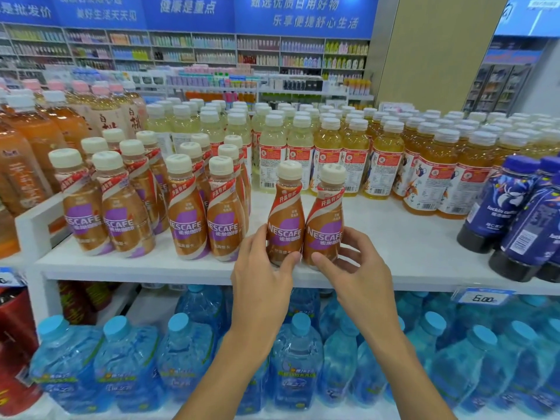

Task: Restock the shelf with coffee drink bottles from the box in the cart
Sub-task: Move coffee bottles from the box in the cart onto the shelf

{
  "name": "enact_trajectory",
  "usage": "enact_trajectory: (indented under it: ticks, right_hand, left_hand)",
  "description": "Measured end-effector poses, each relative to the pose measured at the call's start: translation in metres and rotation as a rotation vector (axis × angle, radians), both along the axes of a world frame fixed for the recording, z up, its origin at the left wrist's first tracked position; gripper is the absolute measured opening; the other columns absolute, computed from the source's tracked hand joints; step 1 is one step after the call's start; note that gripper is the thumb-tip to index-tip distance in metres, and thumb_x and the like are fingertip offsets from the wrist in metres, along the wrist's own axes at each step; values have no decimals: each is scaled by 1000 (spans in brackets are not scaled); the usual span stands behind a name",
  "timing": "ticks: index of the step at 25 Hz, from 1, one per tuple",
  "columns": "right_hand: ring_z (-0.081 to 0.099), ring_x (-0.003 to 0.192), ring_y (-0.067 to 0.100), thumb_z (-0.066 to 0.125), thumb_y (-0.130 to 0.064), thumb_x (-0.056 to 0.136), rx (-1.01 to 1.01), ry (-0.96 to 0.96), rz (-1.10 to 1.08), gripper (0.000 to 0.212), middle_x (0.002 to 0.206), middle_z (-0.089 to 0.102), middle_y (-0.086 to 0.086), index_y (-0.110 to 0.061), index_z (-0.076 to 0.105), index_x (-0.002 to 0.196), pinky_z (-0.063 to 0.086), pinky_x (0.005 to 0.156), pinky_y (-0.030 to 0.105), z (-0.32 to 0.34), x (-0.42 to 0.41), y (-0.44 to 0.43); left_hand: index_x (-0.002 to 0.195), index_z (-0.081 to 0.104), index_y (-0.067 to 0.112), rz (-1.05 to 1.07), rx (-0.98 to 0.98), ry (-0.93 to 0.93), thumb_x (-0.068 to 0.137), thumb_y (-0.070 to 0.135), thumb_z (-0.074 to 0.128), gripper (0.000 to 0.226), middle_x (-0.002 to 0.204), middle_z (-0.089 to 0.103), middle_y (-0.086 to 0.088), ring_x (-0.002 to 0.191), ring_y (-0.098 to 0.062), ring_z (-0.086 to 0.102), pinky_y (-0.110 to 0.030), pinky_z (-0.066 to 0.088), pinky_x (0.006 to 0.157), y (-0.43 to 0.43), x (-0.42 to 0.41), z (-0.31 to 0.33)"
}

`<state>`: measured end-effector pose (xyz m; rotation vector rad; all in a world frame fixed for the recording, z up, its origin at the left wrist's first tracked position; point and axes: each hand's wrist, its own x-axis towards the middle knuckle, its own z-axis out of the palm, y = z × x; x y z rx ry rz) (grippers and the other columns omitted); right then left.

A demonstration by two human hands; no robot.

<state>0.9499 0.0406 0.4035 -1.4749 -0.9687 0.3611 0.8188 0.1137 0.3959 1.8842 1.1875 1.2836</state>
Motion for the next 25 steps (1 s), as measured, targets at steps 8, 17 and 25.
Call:
enact_trajectory:
  ticks: [8, 17, 25]
  right_hand:
    - [61, 94, -16, 84, -28, 82, -30, -73, -37, 48, 106, 62, -29, -39, 54, 117, 50, 75, 7, 4, 9, 30]
    - [62, 93, 0, 82, -23, 83, -76, -115, -25, 50, 109, 65, -12, -19, 56, 125, 48, 79, 13, 13, 32, 87]
    - [62, 102, 10, 81, -22, 84, -85, -112, -22, 52, 119, 67, -4, -17, 56, 130, 49, 86, 23, 13, 42, 113]
  left_hand:
    - [136, 48, 17, 85, 13, 75, 94, 28, 69, 49, 123, 62, 0, 112, -17, 59, -28, 51, 90, 16, 28, 7]
    - [136, 39, 8, 151, -63, 165, 96, 22, 65, 49, 129, 59, -12, 115, -29, 61, -38, 54, 90, 56, 58, 24]
    - [131, 44, 8, 122, -88, 167, 95, 25, 68, 47, 129, 60, -14, 118, -30, 60, -35, 51, 90, 84, 62, 25]
